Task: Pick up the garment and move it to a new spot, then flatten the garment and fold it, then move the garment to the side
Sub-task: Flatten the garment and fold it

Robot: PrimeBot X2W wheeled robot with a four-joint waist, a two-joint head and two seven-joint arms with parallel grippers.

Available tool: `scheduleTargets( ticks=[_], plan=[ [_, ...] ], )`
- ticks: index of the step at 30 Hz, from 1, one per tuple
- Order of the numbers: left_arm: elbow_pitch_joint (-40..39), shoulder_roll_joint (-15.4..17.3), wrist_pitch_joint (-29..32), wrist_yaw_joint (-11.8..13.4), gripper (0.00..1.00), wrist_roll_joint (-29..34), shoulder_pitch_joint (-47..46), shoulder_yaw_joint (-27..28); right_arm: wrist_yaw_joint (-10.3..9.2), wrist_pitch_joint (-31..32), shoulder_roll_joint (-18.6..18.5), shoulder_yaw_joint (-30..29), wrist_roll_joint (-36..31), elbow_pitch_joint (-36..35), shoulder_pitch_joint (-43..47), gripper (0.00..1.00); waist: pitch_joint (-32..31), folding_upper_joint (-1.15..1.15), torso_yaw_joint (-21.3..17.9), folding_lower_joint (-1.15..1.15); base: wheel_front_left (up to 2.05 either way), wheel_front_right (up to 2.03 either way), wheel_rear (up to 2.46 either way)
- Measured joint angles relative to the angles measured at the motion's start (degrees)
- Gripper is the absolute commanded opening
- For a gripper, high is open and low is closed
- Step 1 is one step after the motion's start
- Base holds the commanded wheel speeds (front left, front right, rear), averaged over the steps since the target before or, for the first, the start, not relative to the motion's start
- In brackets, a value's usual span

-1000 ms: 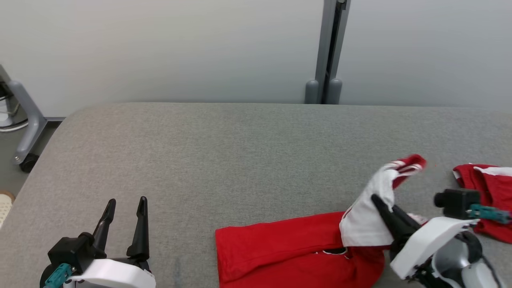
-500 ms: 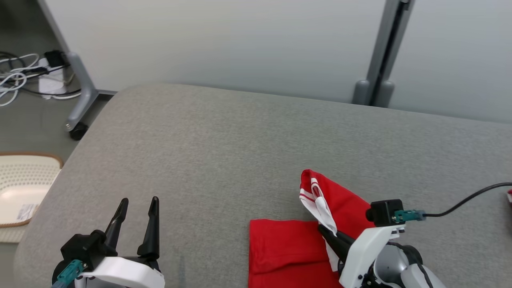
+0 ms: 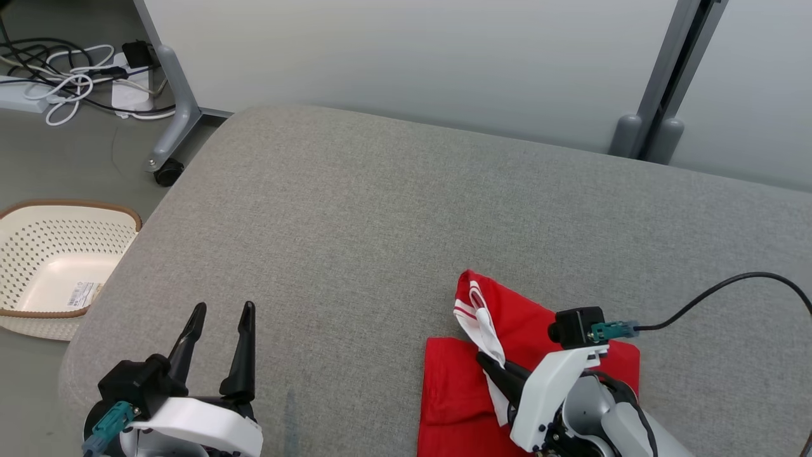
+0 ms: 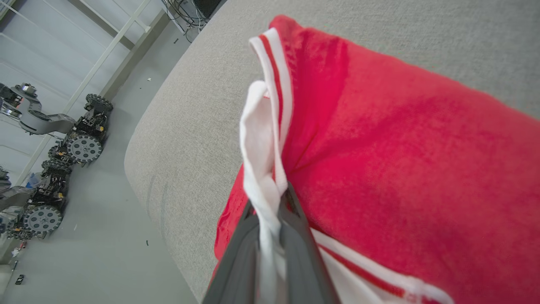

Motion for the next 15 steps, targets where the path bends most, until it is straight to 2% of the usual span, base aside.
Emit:
scheduleTargets(
  ticks=[7, 8, 9, 10, 11, 15],
  plan=[
    [0.1, -0.2, 0.0, 0.1, 1.0, 0.1, -0.1, 0.1, 0.0, -1.9, 0.1, 4.5, 2.4, 1.7, -1.9, 0.0, 0.7, 0.0, -0.6, 0.0, 0.0, 0.0, 0.0],
    [0.1, -0.2, 0.0, 0.1, 1.0, 0.1, -0.2, 0.1, 0.0, -2.2, 0.1, 5.0, 2.9, 1.9, -2.1, 0.08, 0.7, 0.0, -0.7, 0.0, 0.0, 0.0, 0.0],
    [0.2, -0.3, -0.1, 0.1, 1.0, 0.1, -0.3, 0.0, 0.0, -2.7, 0.2, 5.5, 3.3, 2.2, -2.3, 0.42, 0.7, 0.0, -0.9, 0.0, 0.0, 0.0, 0.0],
    [0.3, -0.3, -0.1, 0.1, 1.0, 0.1, -0.3, 0.0, 0.0, -2.9, 0.1, 6.1, 3.7, 2.5, -2.6, 0.85, 0.7, 0.0, -1.1, 0.0, 0.0, 0.0, 0.0],
    [0.4, -0.3, -0.1, 0.1, 1.0, 0.1, -0.3, 0.0, 0.0, -3.4, 0.1, 6.6, 4.4, 2.6, -2.9, 1.0, 0.6, 0.0, -1.3, 0.0, 0.0, 0.0, 0.0],
    [0.6, -0.2, -0.1, 0.1, 1.0, 0.0, -0.4, 0.1, 0.0, -5.0, 0.2, 8.9, 7.3, 2.3, -3.2, 1.0, 0.1, 0.0, -2.1, 0.0, 0.0, 0.0, 0.0]
  ],
)
